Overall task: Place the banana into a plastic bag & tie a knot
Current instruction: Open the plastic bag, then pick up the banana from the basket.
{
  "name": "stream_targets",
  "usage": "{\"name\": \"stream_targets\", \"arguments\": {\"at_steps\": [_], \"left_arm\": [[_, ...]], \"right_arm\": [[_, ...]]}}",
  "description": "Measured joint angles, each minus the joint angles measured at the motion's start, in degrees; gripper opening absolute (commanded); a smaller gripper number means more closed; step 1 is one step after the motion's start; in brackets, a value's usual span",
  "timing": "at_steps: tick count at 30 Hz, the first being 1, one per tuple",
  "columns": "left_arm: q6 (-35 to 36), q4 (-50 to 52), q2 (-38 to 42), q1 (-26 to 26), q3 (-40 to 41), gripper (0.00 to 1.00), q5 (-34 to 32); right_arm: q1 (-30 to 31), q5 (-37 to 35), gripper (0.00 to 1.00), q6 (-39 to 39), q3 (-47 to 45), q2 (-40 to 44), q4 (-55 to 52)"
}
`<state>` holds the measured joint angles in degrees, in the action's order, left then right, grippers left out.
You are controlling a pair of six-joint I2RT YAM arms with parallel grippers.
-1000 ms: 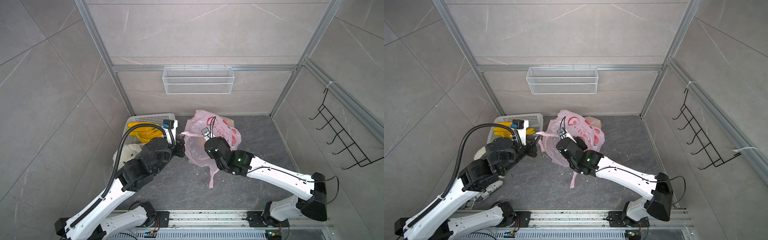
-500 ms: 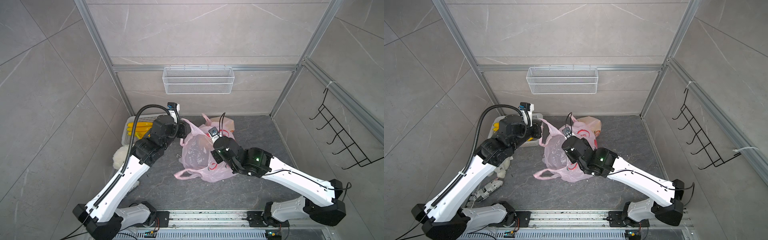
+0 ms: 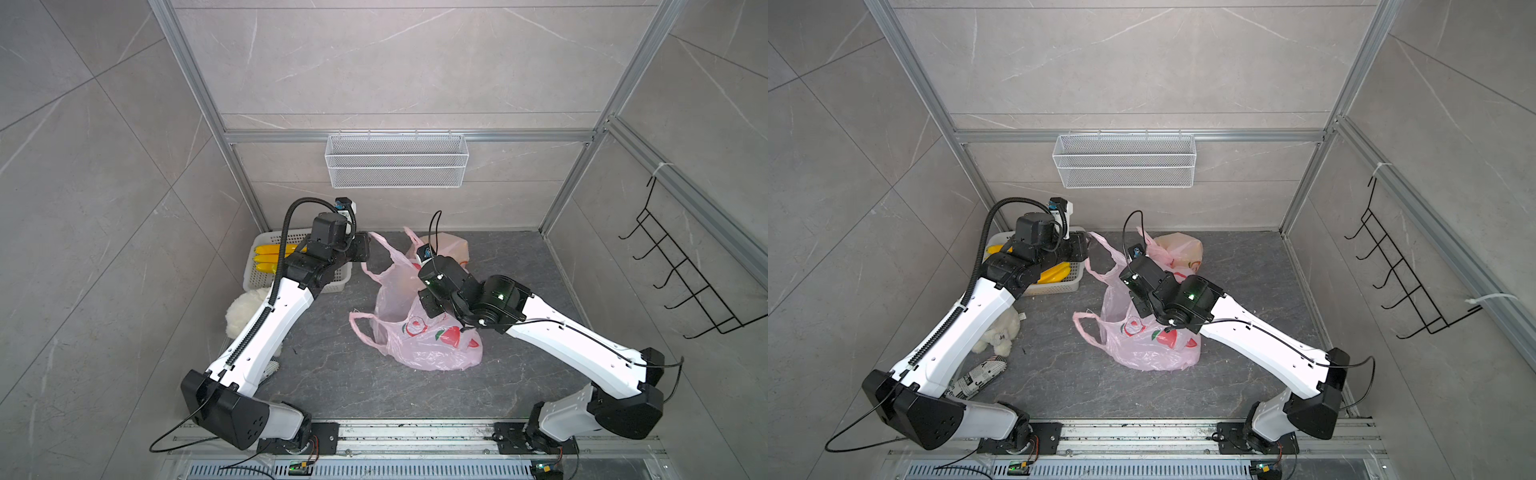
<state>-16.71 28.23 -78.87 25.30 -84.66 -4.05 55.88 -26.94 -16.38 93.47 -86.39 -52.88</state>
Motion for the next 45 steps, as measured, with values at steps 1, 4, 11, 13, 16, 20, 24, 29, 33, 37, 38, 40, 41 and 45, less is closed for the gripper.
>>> {"name": "stream_targets", "arguments": {"at_steps": [1, 4, 11, 13, 16, 20, 24, 29, 33, 37, 38, 40, 41, 45], "left_arm": [[-0.1, 0.2, 1.0, -0.5, 1.0, 0.70, -0.8], [-0.3, 1.2, 3.7, -2.4, 3.7, 0.79, -2.2], [-1.3, 4.0, 2.6, -11.6, 4.4, 0.90, -3.8], [-2.4, 4.7, 0.6, -14.1, 4.2, 0.93, -3.0], [-4.4, 6.5, -4.1, -16.5, 2.2, 0.95, -3.1], [-5.9, 11.7, -16.2, -17.1, -9.0, 0.96, -6.4], [-6.5, 15.0, -29.5, -17.4, -20.3, 0.96, -9.9], [-6.4, 20.2, -43.6, -18.2, -30.3, 0.95, -13.7], [-6.2, 23.1, -50.5, -18.8, -35.0, 0.93, -15.4], [-5.4, 24.5, -54.9, -19.3, -39.5, 0.90, -17.5], [-5.2, 24.5, -55.6, -19.3, -40.2, 0.88, -18.2], [-4.5, 24.4, -57.1, -19.5, -41.0, 0.82, -19.5], [-4.3, 24.3, -57.6, -19.6, -41.2, 0.79, -19.9], [-3.3, 24.1, -60.2, -20.2, -41.9, 0.65, -20.6]], "right_arm": [[-0.4, 0.7, 0.00, -0.2, -0.3, -0.5, 0.0], [-1.0, 2.3, 0.00, -0.6, -0.7, -1.5, 0.1], [-3.8, 5.2, 0.00, -2.1, -2.5, -1.7, 1.1], [-4.4, 5.6, 0.00, -2.5, -3.0, -1.7, 1.7], [-4.5, 6.3, 0.00, -3.1, -3.7, -1.9, 2.4], [-4.5, 7.3, 0.00, -3.6, -4.3, -2.6, 3.4], [-4.5, 7.9, 0.00, -4.5, -4.8, -2.7, 4.3], [-4.5, 8.8, 0.00, -5.1, -5.6, -2.7, 5.7], [-4.5, 9.3, 0.00, -5.1, -6.9, -2.7, 6.5], [-4.5, 9.8, 0.00, -5.1, -8.4, -2.6, 7.0], [-4.5, 9.9, 0.00, -5.1, -8.6, -2.6, 7.1], [-4.5, 10.2, 0.00, -5.1, -9.0, -2.6, 7.5], [-4.5, 10.3, 0.00, -5.1, -9.2, -2.6, 7.7], [-4.5, 10.6, 0.00, -5.1, -9.6, -2.6, 8.2]]}}
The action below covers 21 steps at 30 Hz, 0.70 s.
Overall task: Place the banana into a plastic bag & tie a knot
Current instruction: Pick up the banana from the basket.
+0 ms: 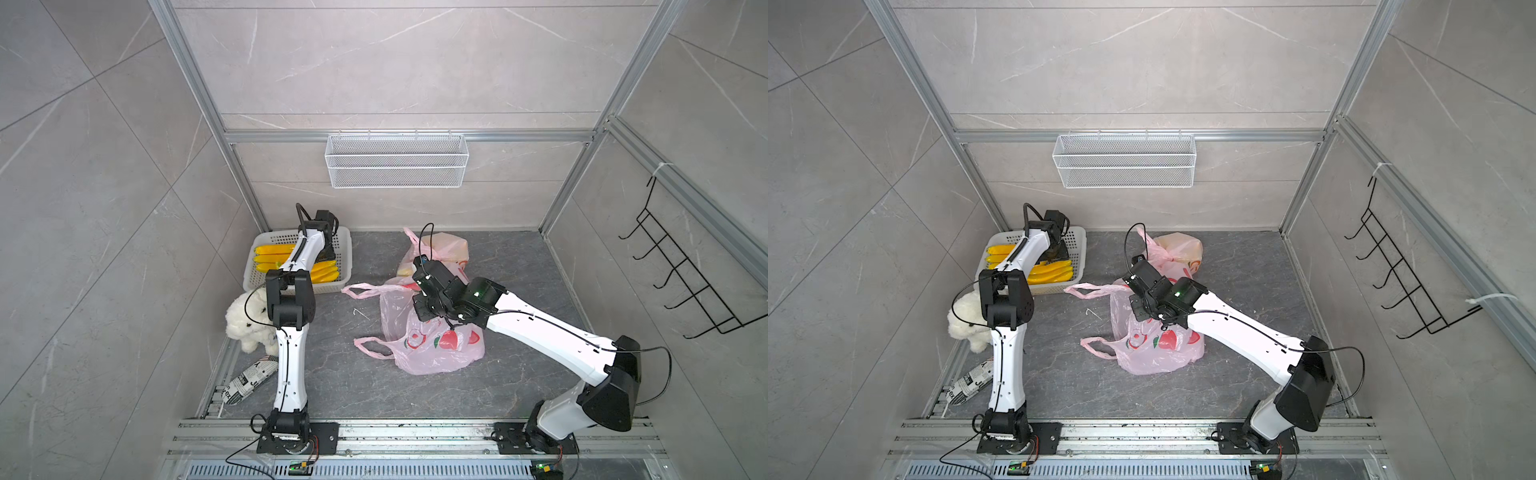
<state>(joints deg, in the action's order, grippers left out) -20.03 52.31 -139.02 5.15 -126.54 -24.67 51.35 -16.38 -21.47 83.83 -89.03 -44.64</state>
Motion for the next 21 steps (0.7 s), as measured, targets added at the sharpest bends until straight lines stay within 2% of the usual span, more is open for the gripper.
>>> {"name": "stream_targets", "arguments": {"at_steps": [4, 10, 15, 21], "left_arm": [[1.0, -0.1, -1.2, -0.5, 0.0, 0.58, -0.8], [3.0, -1.6, -1.2, -0.7, -0.2, 0.63, -2.6], [5.0, -2.9, -1.2, -0.7, -0.4, 0.61, -3.3], [7.2, -4.4, -1.2, -0.7, -1.3, 0.44, -3.8]], "right_arm": [[0.0, 0.3, 0.00, 0.0, -0.4, 0.0, 0.1], [0.0, 0.4, 0.00, 0.0, -0.8, 0.0, 0.3], [0.0, 0.4, 0.00, 0.0, -1.1, 0.0, 0.6], [0.0, 0.8, 0.00, 0.0, -1.1, 0.0, 0.6]]}}
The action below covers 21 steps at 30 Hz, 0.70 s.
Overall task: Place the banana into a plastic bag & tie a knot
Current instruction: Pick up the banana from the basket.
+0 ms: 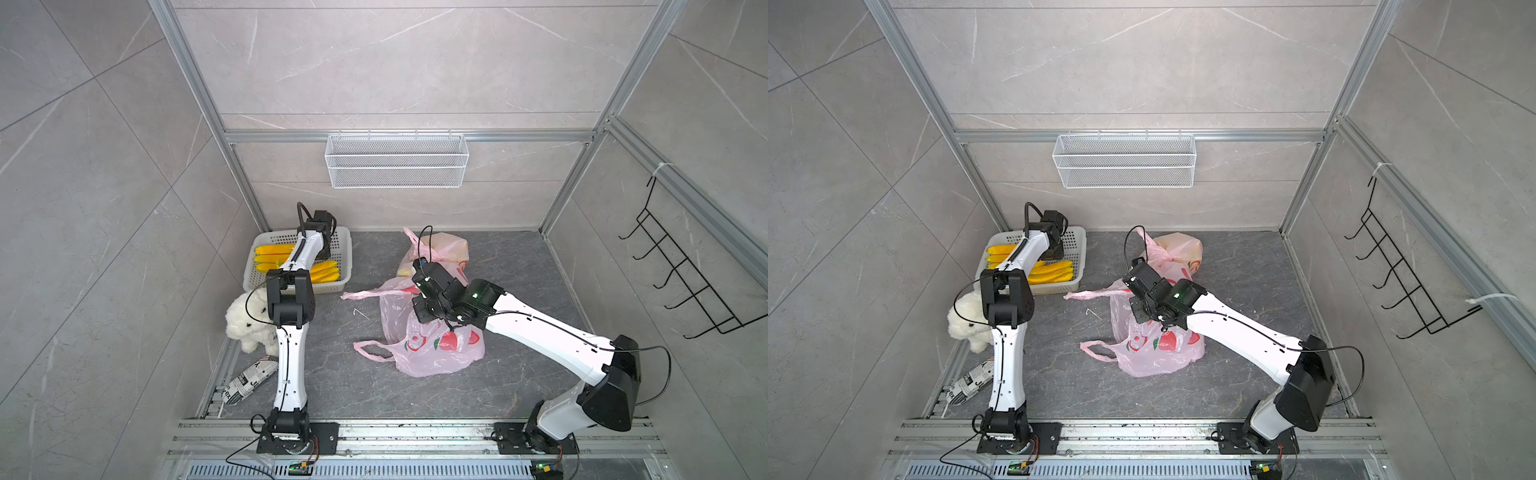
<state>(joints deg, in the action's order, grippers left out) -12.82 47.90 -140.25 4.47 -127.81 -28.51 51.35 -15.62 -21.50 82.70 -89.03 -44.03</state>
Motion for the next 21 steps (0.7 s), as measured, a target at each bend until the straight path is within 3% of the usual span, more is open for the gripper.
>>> {"name": "stream_targets", "arguments": {"at_steps": [4, 8, 15, 21], "left_arm": [[0.7, -0.5, 0.0, 0.0, -0.4, 0.25, -0.9], [1.5, -1.7, 0.3, 0.0, -0.2, 0.15, -1.9], [0.7, -2.5, 7.8, 0.1, 5.6, 0.07, 1.3], [-1.2, -2.5, 22.4, 1.2, 13.4, 0.04, 5.6]], "right_arm": [[0.0, 0.0, 0.00, 0.0, 0.0, 0.0, 0.0], [0.0, 0.0, 0.00, 0.0, 0.0, 0.0, 0.0], [0.0, 0.0, 0.00, 0.0, 0.5, 0.0, -0.5], [0.0, -0.4, 0.00, 0.1, 3.7, 0.0, -1.7]]}}
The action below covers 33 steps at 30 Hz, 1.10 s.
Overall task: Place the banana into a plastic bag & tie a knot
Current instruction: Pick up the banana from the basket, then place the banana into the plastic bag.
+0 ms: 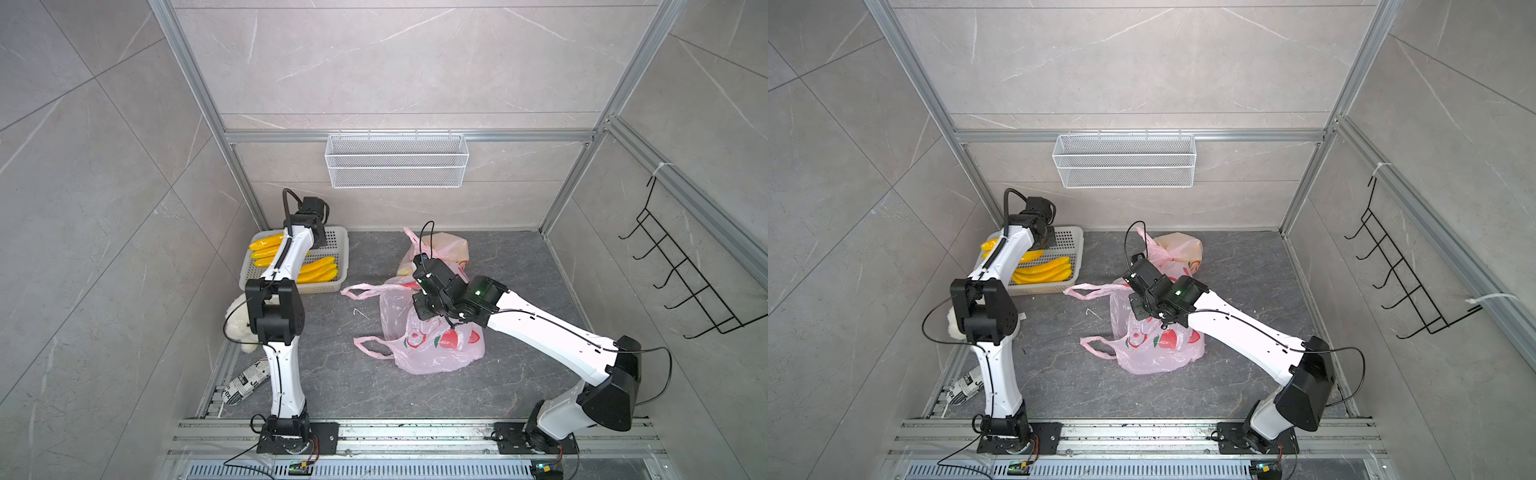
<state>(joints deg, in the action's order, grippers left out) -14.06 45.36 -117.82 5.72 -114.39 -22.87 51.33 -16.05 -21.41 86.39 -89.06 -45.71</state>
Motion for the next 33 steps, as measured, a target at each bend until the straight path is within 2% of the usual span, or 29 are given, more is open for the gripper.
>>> {"name": "stream_targets", "arguments": {"at_steps": [9, 17, 23, 27, 33], "left_arm": [[-3.7, -3.4, 26.2, 4.7, 15.6, 0.03, 9.4], [-6.0, -8.2, 51.3, 9.5, 31.1, 0.01, 23.6], [-7.6, -9.9, 68.0, 15.0, 39.5, 0.00, 35.5], [-9.4, -10.4, 76.3, 16.5, 42.9, 0.00, 44.0], [-12.1, -13.3, 82.1, 16.5, 44.7, 0.00, 54.9]], "right_arm": [[-3.8, 3.8, 0.00, 0.7, 4.1, -0.5, -0.9], [-9.6, 9.8, 0.00, 1.5, 1.5, 2.2, -1.0], [-12.9, 12.9, 0.00, 1.4, -2.5, 5.6, -1.0], [-14.2, 14.0, 0.00, 1.4, -2.6, 5.9, -1.0], [-15.7, 14.7, 0.00, 1.4, -1.8, 5.8, -1.5]]}}
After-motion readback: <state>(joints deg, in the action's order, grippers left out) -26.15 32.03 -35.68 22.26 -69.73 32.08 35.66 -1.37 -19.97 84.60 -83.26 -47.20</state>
